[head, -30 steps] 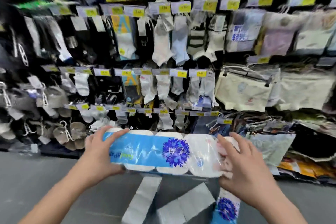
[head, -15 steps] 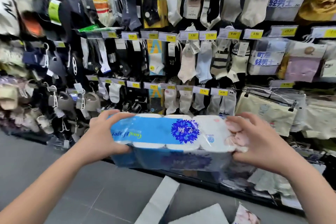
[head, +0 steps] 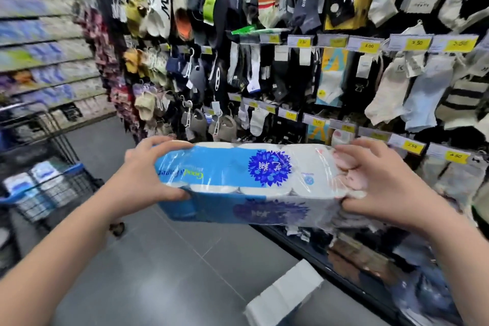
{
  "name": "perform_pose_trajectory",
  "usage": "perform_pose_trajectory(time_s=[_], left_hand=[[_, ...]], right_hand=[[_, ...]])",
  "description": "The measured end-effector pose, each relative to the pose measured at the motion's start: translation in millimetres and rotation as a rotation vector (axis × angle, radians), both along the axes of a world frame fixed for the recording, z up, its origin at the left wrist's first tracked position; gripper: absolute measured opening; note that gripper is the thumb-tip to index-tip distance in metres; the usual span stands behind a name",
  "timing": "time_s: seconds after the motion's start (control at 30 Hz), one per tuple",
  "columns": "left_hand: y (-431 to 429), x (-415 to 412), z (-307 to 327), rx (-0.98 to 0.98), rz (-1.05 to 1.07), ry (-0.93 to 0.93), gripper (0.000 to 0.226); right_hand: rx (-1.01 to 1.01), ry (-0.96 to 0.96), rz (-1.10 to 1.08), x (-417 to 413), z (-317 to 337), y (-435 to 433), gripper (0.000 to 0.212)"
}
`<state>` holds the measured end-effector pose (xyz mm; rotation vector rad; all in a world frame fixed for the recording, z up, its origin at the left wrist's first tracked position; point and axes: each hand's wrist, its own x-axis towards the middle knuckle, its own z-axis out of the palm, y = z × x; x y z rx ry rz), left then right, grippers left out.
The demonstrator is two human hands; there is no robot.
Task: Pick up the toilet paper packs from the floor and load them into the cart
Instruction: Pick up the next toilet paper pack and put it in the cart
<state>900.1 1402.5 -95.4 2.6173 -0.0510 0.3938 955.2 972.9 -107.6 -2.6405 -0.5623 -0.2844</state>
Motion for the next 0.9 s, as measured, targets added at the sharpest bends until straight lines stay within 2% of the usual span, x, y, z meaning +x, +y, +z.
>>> perform_pose_trajectory(time_s=[0.3,0.7,0.9], left_hand=[[147,-22,8,-0.015,0.143,0.008,0.090],[370,-7,17,-0.044,0.329,-0.045,0.089],[440,4,13,-0.041,0.425,-0.057,0.089]], right_hand=[[-0.005,-0.027,0.178,51,7,160,0.103],[-0.017,-0.061,0.337,130,26,419,0.105],[-0.012,-0.064,0.414,173,25,512,0.100]])
